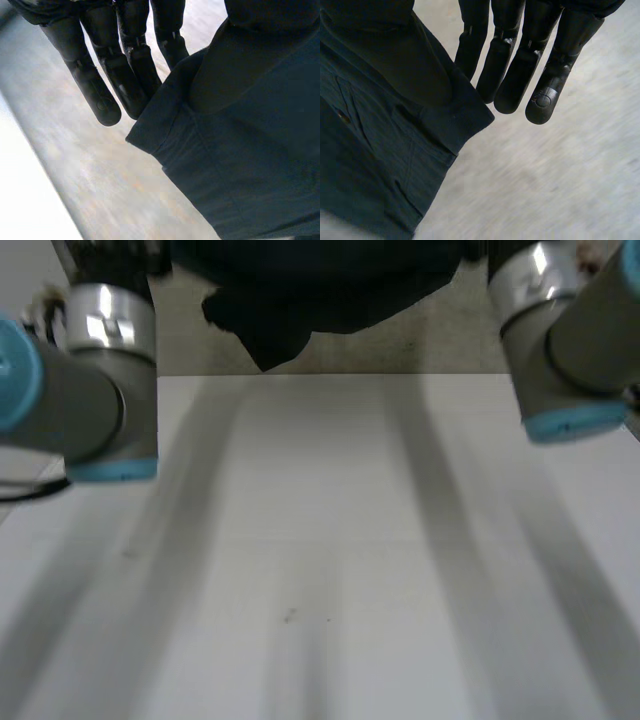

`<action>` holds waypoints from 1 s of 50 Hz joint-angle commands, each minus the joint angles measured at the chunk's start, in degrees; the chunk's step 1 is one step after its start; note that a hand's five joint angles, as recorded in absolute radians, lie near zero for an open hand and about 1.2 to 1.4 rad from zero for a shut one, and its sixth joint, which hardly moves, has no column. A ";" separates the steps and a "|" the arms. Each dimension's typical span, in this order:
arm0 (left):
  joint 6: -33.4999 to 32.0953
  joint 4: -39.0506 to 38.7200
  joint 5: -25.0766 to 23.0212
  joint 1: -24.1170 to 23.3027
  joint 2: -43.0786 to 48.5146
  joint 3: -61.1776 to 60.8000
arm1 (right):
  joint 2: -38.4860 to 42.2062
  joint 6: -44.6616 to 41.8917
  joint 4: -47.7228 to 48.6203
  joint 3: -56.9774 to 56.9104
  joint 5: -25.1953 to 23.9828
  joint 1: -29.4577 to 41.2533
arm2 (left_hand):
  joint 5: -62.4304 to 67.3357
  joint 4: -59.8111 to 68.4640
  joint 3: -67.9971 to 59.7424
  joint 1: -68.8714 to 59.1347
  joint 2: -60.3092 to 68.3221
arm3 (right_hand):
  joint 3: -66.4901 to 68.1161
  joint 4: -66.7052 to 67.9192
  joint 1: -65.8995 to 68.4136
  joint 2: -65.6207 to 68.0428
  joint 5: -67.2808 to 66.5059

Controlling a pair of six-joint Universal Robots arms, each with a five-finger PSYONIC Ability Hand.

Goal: Fold the shorts.

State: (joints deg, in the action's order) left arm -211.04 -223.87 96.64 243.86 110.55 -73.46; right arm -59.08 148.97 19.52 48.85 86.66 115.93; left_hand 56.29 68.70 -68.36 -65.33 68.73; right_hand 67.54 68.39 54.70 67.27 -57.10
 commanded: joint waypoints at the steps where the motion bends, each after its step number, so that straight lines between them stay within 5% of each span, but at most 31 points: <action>1: 0.63 4.40 0.04 -0.49 3.17 -10.91 | 6.16 -0.78 -3.60 9.07 -0.52 0.00 | 13.71 11.30 -11.64 -14.67 11.27 | 12.46 11.61 25.30 12.73 -12.90; 6: 0.45 10.10 1.17 -4.00 13.27 -14.78 | 14.42 -5.26 -9.74 13.46 -0.09 0.09 | 13.71 11.30 -11.64 -14.67 11.27 | 12.46 11.61 25.30 12.73 -12.90; 12: 0.37 20.38 4.43 -4.10 12.15 -17.24 | 13.21 -5.97 -15.47 17.59 -0.26 -0.26 | 13.71 11.30 -11.64 -14.67 11.27 | 12.46 11.61 25.30 12.73 -12.90; 20: -0.33 40.15 5.05 -4.27 1.44 -21.54 | -0.41 -7.99 -26.44 27.17 -0.79 -0.70 | 13.71 11.30 -11.64 -14.67 11.27 | 12.46 11.61 25.30 12.73 -12.90; 27: -9.91 62.40 3.91 -4.71 -16.48 -29.89 | -11.04 -19.49 -50.16 36.83 0.27 -0.35 | 13.71 11.30 -11.64 -14.67 11.27 | 12.46 11.61 25.30 12.73 -12.90; 30: -14.30 62.68 3.03 -5.85 -24.14 -32.88 | -17.90 -23.28 -57.21 41.41 -1.05 0.00 | 13.71 11.30 -11.64 -14.67 11.27 | 12.46 11.61 25.30 12.73 -12.90; 35: -17.04 60.05 0.22 -6.73 -26.97 -32.80 | -22.57 -24.78 -54.33 42.39 -5.61 -0.70 | 13.71 11.30 -11.64 -14.67 11.27 | 12.46 11.61 25.30 12.73 -12.90; 40: -17.30 48.48 -0.49 -6.73 -16.28 -27.20 | -16.26 -19.87 -48.79 38.18 -5.28 -1.14 | 13.71 11.30 -11.64 -14.67 11.27 | 12.46 11.61 25.30 12.73 -12.90; 50: -17.30 29.90 1.71 -6.29 8.88 -5.05 | -0.36 -12.83 -30.70 22.72 5.28 -0.62 | 13.71 11.30 -11.64 -14.67 11.27 | 12.46 11.61 25.30 12.73 -12.90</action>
State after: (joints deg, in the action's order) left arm -228.45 -184.31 97.57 237.26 104.58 -92.14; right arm -68.53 133.40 -21.51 80.50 87.08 115.00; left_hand 56.77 68.71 -68.37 -65.33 68.76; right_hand 67.54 68.39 55.36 67.27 -57.14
